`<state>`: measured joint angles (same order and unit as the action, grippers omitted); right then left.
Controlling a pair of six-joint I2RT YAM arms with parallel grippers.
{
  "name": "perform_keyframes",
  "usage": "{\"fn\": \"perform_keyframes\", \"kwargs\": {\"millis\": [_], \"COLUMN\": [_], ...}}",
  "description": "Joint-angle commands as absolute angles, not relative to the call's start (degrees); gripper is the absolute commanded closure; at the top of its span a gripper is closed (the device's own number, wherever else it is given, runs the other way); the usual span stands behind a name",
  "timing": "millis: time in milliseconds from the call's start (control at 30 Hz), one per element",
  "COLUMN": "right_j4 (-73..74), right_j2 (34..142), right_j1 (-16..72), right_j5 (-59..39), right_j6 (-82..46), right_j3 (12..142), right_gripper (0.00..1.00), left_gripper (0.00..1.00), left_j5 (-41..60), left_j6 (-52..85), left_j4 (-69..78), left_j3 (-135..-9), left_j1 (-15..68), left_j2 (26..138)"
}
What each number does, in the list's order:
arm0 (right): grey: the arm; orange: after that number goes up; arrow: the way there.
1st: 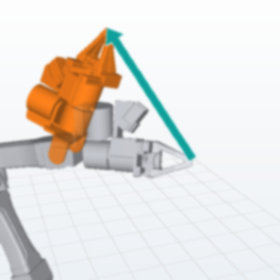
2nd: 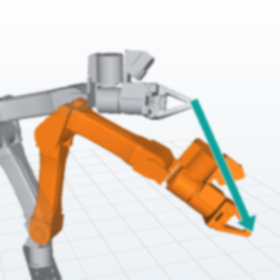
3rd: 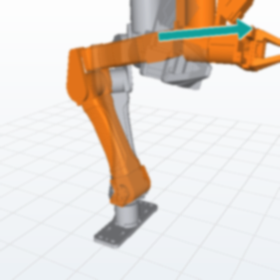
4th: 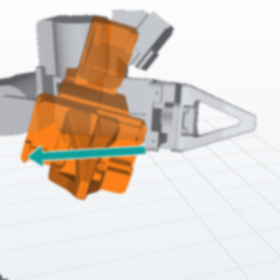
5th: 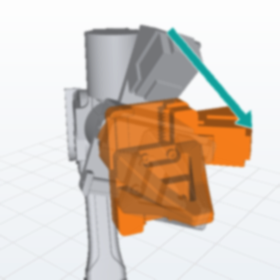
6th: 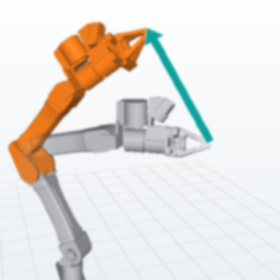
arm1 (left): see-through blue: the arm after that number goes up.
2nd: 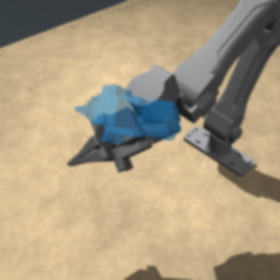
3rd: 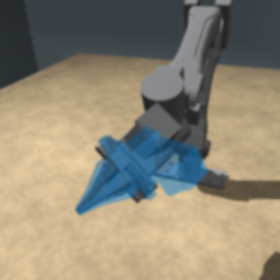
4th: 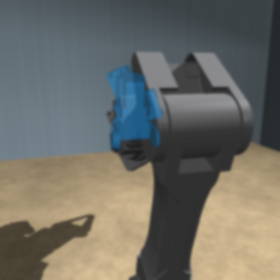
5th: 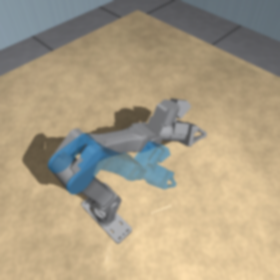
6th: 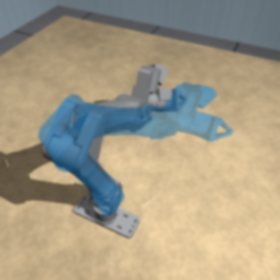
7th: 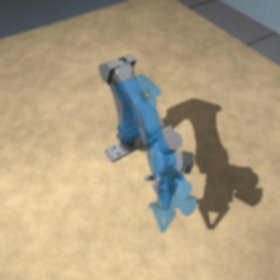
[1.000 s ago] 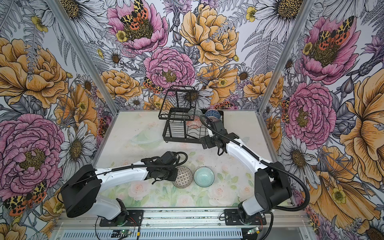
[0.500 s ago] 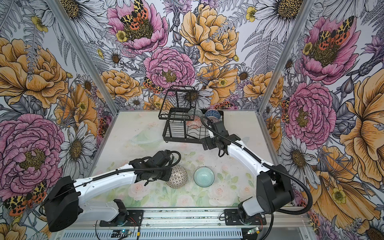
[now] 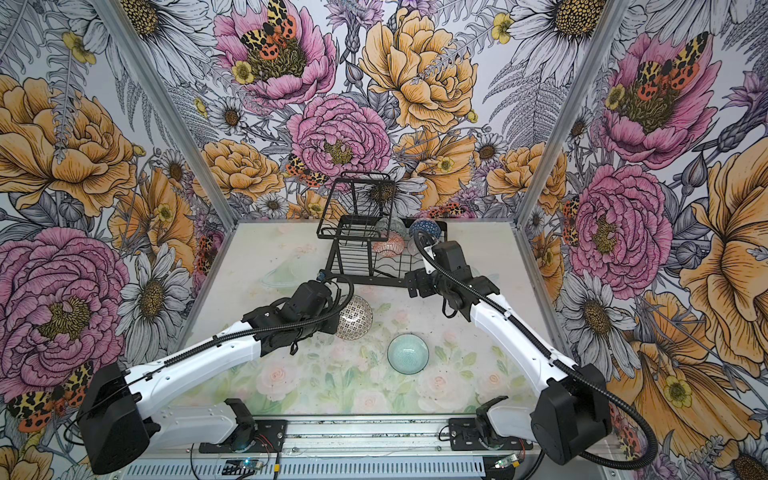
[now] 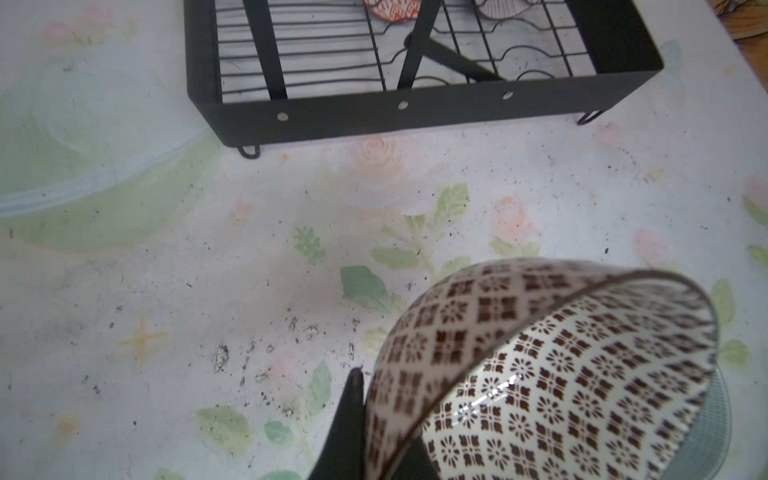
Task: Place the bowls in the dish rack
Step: 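Lift the brown-patterned bowl with the left gripper while the right arm reaches toward it, then close the right gripper on the brown-patterned bowl while the left gripper opens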
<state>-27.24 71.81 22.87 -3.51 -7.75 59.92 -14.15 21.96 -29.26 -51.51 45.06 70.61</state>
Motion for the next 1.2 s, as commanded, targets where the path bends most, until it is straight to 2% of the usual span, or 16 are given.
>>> {"fn": "perform_keyframes", "kwargs": {"millis": [0, 400, 767, 1167], "right_j4": [-22.54, -10.4, -8.03, -6.54], "right_j2": [67.27, 60.56, 65.9, 71.24], "right_j1": [22.68, 24.92, 26.23, 27.11], "right_j5": [-9.14, -17.3, -16.38, -13.99], "right_j6": [-9.75, -15.12, -19.12, -22.74], "right_j3": [58.47, 53.11, 53.71, 54.82], "right_gripper": [0.0, 0.01, 0.04, 0.24], "left_gripper": [1.0, 1.0, 1.0, 1.0], "left_j5": [-16.23, -13.29, -12.52, -13.58], "left_j6": [18.76, 15.48, 16.42, 17.05], "left_j4": [-19.54, -13.96, -9.08, -5.27], "left_j3": [-55.53, -65.15, -69.08, -71.31], "left_j1": [44.24, 43.59, 43.74, 45.9], "left_j2": [71.38, 80.6, 83.75, 86.7]}}
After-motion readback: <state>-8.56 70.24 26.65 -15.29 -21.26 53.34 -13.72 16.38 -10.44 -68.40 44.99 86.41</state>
